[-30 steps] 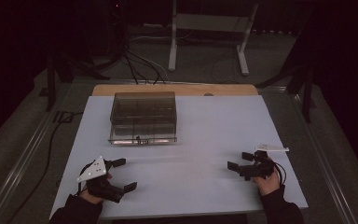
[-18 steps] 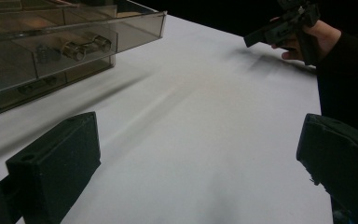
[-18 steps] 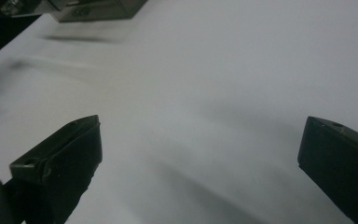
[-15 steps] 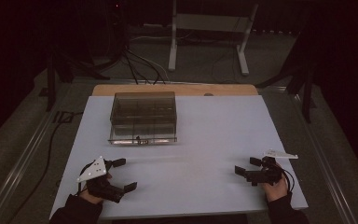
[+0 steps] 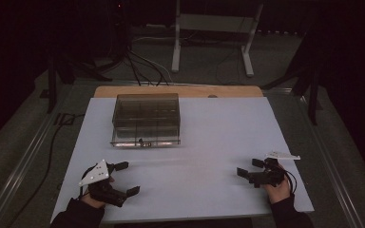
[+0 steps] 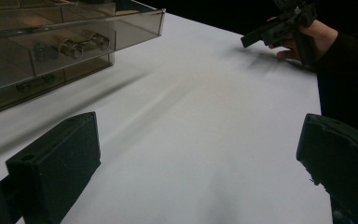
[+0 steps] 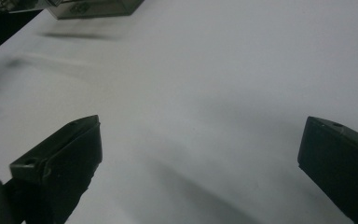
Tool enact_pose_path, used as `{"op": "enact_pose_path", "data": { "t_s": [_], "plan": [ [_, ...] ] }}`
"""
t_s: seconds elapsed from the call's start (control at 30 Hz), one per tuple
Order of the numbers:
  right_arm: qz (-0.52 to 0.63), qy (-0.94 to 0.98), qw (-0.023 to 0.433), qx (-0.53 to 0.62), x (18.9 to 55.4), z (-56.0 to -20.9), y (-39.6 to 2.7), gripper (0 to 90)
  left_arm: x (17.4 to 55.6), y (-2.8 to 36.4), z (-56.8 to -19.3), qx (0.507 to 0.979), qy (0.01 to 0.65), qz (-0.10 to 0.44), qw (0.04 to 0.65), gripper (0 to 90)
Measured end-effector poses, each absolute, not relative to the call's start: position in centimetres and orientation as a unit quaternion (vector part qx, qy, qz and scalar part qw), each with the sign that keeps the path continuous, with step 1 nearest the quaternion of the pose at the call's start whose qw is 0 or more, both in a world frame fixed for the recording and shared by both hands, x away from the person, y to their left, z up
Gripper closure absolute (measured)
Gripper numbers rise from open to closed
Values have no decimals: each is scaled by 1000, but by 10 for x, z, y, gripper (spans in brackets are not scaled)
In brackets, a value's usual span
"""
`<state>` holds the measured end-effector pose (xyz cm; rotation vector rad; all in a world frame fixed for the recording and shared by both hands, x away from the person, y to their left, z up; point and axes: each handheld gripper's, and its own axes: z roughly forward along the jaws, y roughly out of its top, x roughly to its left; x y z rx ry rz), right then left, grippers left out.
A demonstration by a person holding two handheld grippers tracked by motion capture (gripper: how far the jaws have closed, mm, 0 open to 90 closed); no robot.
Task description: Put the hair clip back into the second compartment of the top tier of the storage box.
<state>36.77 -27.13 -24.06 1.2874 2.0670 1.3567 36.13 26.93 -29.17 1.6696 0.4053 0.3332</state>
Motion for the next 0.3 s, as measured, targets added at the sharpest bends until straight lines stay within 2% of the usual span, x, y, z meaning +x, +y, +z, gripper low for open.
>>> {"op": "enact_pose_path", "data": {
  "t_s": [0.3],
  "plan": [
    [483, 727, 175, 455, 369, -239, -272, 0, 361, 269, -292, 733, 178, 147, 640, 5]
  ]
}}
